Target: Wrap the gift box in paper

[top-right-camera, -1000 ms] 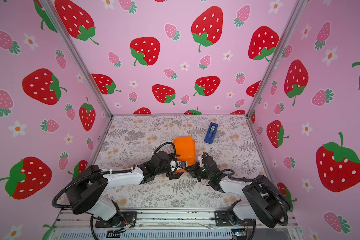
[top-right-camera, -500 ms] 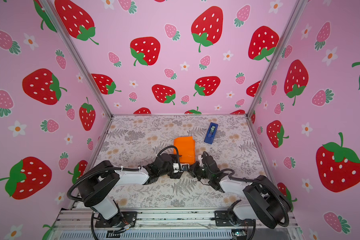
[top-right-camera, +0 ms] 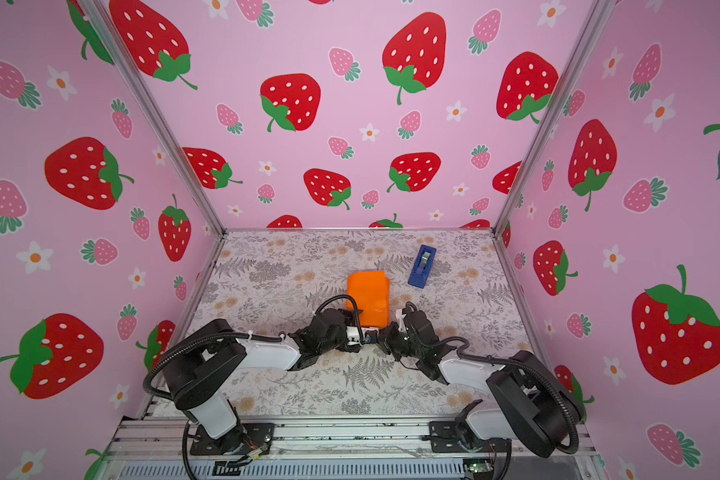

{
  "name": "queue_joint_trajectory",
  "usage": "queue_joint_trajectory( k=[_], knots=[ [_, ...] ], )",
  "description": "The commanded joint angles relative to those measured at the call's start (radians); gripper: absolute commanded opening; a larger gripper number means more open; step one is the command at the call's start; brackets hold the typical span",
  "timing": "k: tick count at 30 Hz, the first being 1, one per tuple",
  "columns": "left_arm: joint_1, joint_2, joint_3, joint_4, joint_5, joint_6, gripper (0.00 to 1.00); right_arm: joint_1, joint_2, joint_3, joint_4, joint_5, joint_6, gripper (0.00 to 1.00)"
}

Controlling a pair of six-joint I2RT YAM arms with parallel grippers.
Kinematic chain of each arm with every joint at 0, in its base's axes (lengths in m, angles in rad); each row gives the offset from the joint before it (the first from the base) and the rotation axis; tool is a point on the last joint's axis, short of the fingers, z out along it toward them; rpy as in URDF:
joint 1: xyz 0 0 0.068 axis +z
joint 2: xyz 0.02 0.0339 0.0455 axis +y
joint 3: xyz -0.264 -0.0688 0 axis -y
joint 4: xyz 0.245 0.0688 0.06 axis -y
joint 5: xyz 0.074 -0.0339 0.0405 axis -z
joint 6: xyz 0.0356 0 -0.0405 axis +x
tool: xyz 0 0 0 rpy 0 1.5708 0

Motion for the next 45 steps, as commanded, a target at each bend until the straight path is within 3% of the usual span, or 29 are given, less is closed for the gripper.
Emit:
queue_joint_trajectory(
  k=[1, 7, 13, 18, 23, 29, 39, 45],
  knots=[
    [0.003, 0.003, 0.007, -0.127, 0.011, 0.008, 0.76, -0.001, -0.023, 0.021, -0.001, 0.002, 0.001, 0.00],
    [0.006, 0.003, 0.029, -0.177, 0.025, 0.003, 0.71, -0.004, -0.070, 0.031, -0.111, 0.042, -0.059, 0.16],
    [0.030, -0.027, 0.053, -0.276, 0.103, -0.037, 0.66, -0.004, -0.098, 0.042, -0.211, 0.078, -0.195, 0.18],
    [0.040, -0.027, 0.064, -0.316, 0.119, -0.040, 0.65, -0.004, -0.055, 0.039, -0.189, 0.065, -0.273, 0.09],
    [0.046, -0.019, 0.080, -0.347, 0.139, -0.052, 0.63, -0.005, 0.033, 0.050, -0.024, -0.017, -0.290, 0.06],
    [0.058, -0.031, 0.081, -0.352, 0.156, -0.079, 0.60, -0.005, 0.099, 0.096, 0.007, -0.025, -0.309, 0.03],
    [0.071, -0.023, 0.098, -0.382, 0.180, -0.095, 0.53, -0.046, -0.011, 0.080, -0.074, 0.007, -0.322, 0.00],
    [0.072, -0.018, 0.109, -0.407, 0.182, -0.097, 0.50, -0.157, -0.159, 0.087, -0.238, 0.028, -0.394, 0.00]
  ],
)
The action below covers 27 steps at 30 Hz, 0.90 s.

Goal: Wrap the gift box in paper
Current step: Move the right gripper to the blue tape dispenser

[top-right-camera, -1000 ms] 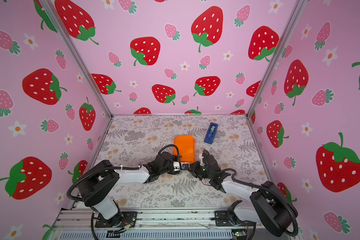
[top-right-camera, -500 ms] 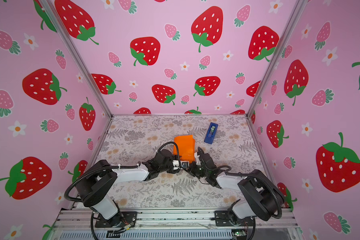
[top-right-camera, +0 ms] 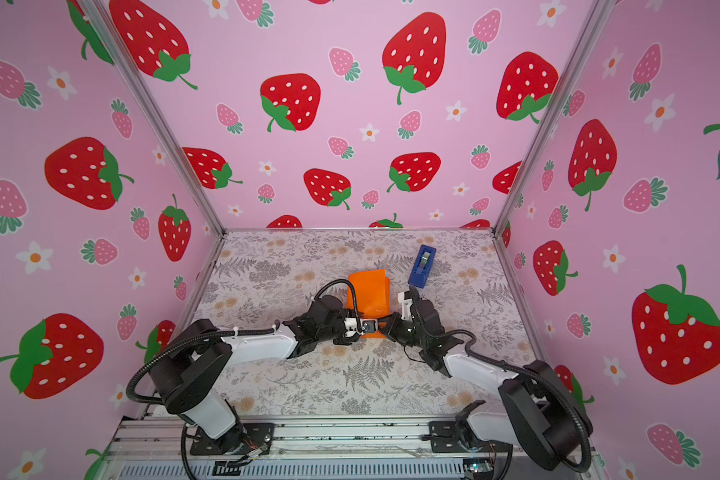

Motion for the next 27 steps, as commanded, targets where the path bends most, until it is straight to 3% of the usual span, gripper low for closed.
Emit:
queue_joint_trajectory(
  k=[1, 8, 15, 22, 27],
  knots=[
    [0.009, 0.036, 0.003, -0.160, 0.016, -0.015, 0.50, -0.078, -0.062, 0.027, -0.138, 0.029, -0.089, 0.01],
    [0.009, 0.045, 0.014, -0.181, 0.020, -0.016, 0.49, -0.370, 0.037, 0.208, -0.323, -0.095, -0.328, 0.04],
    [0.009, 0.041, 0.019, -0.194, 0.020, -0.018, 0.48, -0.597, 0.298, 0.416, -0.360, -0.261, -0.459, 0.18],
    [0.009, 0.045, 0.028, -0.205, 0.020, -0.021, 0.48, -0.646, 0.592, 0.670, -0.338, -0.391, -0.427, 0.43],
    [0.009, 0.041, 0.026, -0.203, 0.020, -0.024, 0.48, -0.645, 0.741, 0.766, -0.242, -0.479, -0.335, 0.40]
  ],
)
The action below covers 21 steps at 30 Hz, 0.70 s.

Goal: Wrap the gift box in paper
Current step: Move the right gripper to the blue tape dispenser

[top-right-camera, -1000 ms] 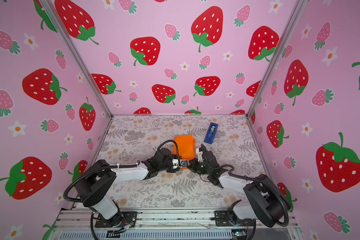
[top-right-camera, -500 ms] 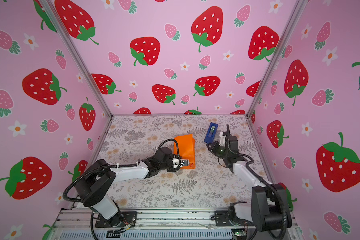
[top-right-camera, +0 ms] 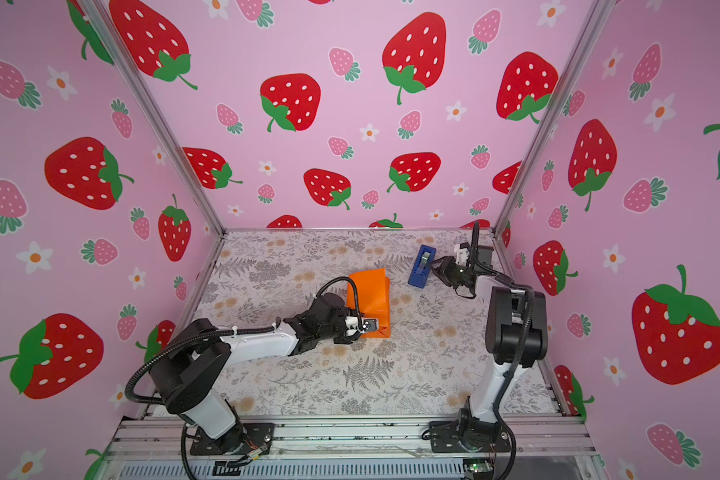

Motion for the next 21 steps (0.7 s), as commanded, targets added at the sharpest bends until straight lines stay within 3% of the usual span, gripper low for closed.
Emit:
queue_joint_trajectory(
  k=[1, 7, 12, 21],
  knots=[
    [0.008, 0.039, -0.008, -0.143, 0.013, -0.018, 0.48, 0.002, 0.072, 0.042, 0.075, -0.109, 0.063, 0.39],
    [0.008, 0.050, -0.004, -0.147, 0.045, -0.025, 0.48, 0.028, 0.159, 0.081, 0.103, -0.155, 0.094, 0.35],
    [0.008, 0.053, -0.001, -0.153, 0.042, -0.019, 0.48, 0.048, 0.202, 0.061, 0.246, -0.190, 0.213, 0.29],
    [0.008, 0.061, 0.011, -0.173, 0.046, -0.014, 0.48, 0.054, 0.177, 0.042, 0.281, -0.167, 0.278, 0.02]
  ],
)
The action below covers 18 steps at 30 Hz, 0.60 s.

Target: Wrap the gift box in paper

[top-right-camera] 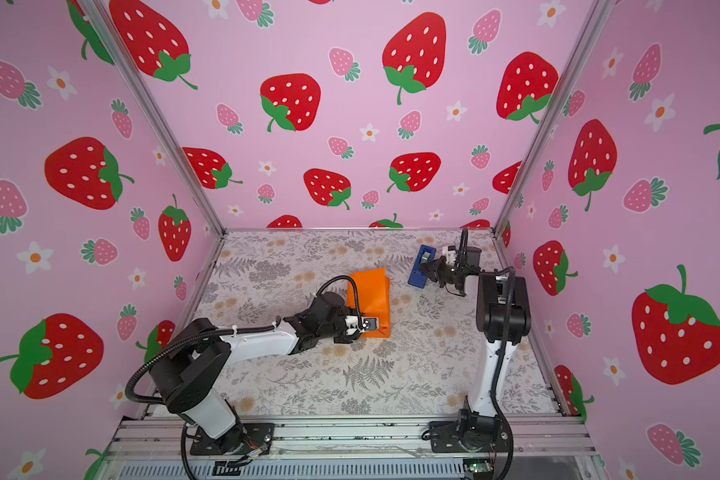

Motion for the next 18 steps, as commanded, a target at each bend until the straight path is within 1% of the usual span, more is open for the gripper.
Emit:
queue_joint_trajectory(
  k=[1, 6, 11, 18],
  knots=[
    [0.005, 0.055, -0.005, -0.155, 0.025, -0.011, 0.48, 0.013, -0.038, -0.011, 0.026, -0.016, 0.035, 0.00],
    [0.005, 0.054, 0.004, -0.173, 0.023, -0.012, 0.48, 0.013, -0.119, -0.027, 0.014, 0.004, 0.041, 0.00],
    [0.004, 0.052, 0.005, -0.176, 0.018, -0.009, 0.48, 0.025, -0.202, -0.086, -0.013, -0.010, 0.029, 0.00],
    [0.005, 0.056, 0.007, -0.179, 0.016, -0.008, 0.48, 0.069, -0.328, -0.260, -0.027, -0.027, -0.007, 0.00]
  ],
)
